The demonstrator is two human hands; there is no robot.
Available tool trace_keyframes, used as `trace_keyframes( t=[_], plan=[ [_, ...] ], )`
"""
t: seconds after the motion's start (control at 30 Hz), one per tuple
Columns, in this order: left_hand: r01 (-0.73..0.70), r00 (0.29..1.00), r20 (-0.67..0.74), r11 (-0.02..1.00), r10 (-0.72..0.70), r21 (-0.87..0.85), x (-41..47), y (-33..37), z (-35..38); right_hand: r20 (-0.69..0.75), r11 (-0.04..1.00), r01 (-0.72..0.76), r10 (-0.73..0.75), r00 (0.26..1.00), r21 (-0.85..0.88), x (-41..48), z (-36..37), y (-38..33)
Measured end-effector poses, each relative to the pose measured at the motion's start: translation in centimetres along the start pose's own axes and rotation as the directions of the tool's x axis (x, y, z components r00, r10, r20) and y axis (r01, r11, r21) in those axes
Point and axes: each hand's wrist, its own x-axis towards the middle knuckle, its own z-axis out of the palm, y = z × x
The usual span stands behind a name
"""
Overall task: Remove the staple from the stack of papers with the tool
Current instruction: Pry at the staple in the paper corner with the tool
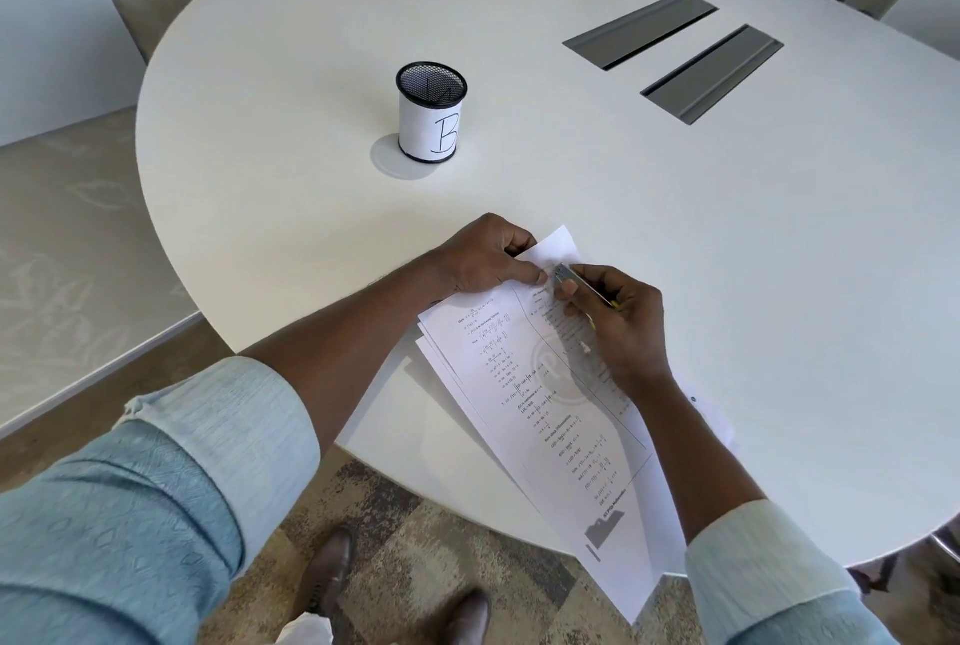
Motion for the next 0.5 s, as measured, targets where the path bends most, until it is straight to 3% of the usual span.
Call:
trace_keyframes(
  t=[0.17, 0.5],
  plan=[
    [0.02, 1.0, -0.006, 1.0, -0.02, -0.014, 0.0, 0.03, 0.08, -0.118, 0.988, -0.007, 0.025, 0.993, 0.152, 0.17, -0.63, 0.14],
    [0.06, 0.998, 0.004, 0.996, -0.06, -0.061, -0.14, 0.66, -0.16, -0.049, 1.0, 0.018, -0.019, 0.999, -0.021, -0.1, -0.43, 0.52]
  ],
)
